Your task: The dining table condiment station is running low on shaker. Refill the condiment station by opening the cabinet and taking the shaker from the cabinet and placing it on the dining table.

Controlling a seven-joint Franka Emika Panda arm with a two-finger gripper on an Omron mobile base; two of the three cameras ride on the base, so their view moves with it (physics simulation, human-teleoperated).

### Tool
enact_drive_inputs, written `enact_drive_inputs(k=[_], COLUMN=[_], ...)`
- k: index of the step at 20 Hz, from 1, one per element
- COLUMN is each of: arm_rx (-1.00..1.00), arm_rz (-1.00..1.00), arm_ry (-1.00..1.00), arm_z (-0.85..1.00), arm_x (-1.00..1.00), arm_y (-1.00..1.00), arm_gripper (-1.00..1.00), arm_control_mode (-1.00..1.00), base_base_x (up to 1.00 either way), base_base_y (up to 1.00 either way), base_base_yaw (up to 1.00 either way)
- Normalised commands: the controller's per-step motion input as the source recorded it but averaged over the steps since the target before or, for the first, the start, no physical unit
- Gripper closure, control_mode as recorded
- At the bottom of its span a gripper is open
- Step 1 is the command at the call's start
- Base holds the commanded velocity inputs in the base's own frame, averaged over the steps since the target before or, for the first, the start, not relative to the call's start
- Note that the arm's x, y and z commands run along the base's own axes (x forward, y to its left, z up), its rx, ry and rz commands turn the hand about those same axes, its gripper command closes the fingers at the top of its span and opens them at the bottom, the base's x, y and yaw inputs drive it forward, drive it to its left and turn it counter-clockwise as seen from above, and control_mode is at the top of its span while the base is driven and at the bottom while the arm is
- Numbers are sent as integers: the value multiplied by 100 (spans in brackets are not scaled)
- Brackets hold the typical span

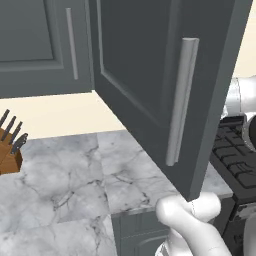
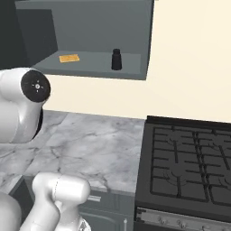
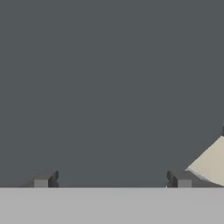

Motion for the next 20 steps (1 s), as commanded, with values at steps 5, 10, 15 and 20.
enact_drive_inputs(k=[5, 10, 15, 20], arm_rx=[0, 0, 0, 0], arm_rz=[-13, -15, -16, -15], arm_ry=[-10, -17, -9, -2], arm_z=[0, 0, 0, 0], arm_x=[-11, -2, 0, 0], arm_y=[8, 11, 25, 29], arm_gripper=[-100, -100, -100, -100], arm_control_mode=[-100, -100, -100, -100], base_base_x=[0, 0, 0, 0], base_base_y=[0, 0, 0, 0], base_base_yaw=[0, 0, 0, 0])
